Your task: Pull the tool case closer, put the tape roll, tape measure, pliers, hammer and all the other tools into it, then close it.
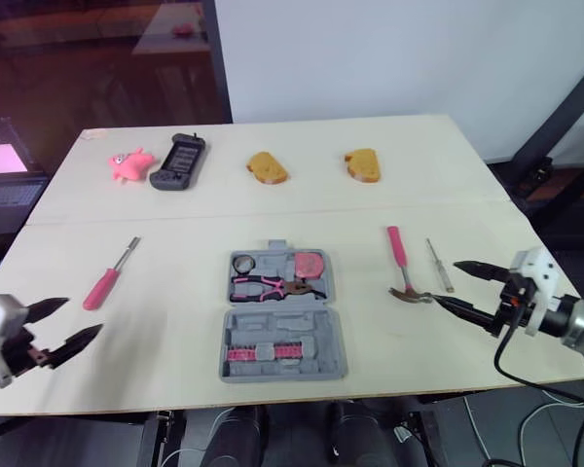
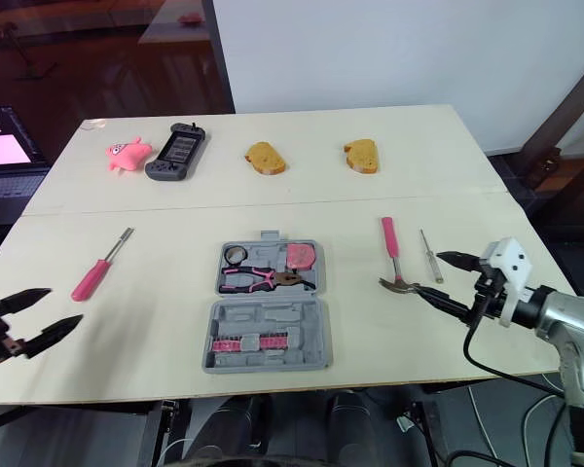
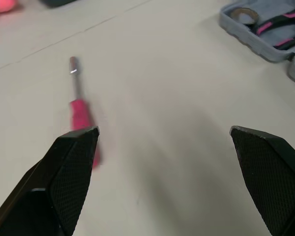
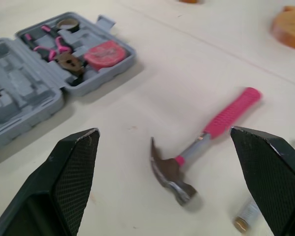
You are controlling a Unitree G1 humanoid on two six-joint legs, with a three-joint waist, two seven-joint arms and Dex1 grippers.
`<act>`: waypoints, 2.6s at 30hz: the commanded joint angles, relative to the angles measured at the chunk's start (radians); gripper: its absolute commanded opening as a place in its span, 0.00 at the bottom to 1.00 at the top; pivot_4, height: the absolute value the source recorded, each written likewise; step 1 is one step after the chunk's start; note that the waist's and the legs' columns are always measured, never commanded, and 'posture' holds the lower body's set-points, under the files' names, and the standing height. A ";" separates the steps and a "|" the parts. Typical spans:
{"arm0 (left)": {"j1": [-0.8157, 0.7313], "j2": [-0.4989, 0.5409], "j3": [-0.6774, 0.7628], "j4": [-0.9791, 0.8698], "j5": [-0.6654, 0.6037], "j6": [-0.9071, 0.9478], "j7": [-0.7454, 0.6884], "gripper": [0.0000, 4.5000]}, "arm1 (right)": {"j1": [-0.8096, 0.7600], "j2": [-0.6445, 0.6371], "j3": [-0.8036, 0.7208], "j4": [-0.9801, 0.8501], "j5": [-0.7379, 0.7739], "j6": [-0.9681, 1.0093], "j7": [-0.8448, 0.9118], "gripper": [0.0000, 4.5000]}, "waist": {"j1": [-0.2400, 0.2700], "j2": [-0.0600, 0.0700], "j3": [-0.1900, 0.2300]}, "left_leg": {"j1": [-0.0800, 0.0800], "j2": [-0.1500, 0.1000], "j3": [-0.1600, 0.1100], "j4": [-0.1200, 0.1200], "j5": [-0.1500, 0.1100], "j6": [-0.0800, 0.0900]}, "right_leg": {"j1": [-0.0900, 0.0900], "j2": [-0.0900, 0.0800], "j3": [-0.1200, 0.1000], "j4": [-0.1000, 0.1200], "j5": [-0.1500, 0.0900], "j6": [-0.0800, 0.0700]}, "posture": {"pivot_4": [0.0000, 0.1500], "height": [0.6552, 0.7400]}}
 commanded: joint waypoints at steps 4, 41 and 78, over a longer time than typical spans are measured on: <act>0.057 0.055 0.169 0.185 -0.031 -0.056 -0.063 1.00 | 0.047 -0.009 -0.061 -0.004 0.013 -0.034 -0.027 0.99 | -0.001 0.000 0.000 | 0.000 0.000 0.001 0.000 0.000 0.000 | 0.000 -0.001 0.000 -0.001 0.000 0.000 | 1.00 1.00; -0.704 0.070 -0.596 -0.378 -0.138 0.360 -0.200 1.00 | 0.436 0.103 -0.251 -0.814 0.147 0.424 -0.391 0.99 | 0.024 0.001 0.001 | -0.004 0.000 0.000 0.001 0.000 0.001 | 0.000 0.002 -0.001 -0.006 0.002 0.001 | 1.00 1.00; -0.393 0.015 -0.478 -0.793 -0.201 0.493 0.145 1.00 | -0.706 0.001 0.406 0.506 -0.252 0.604 -0.506 0.99 | 0.006 0.003 0.003 | -0.004 -0.001 0.001 0.002 0.000 0.002 | 0.001 0.002 -0.001 -0.007 0.004 0.002 | 1.00 1.00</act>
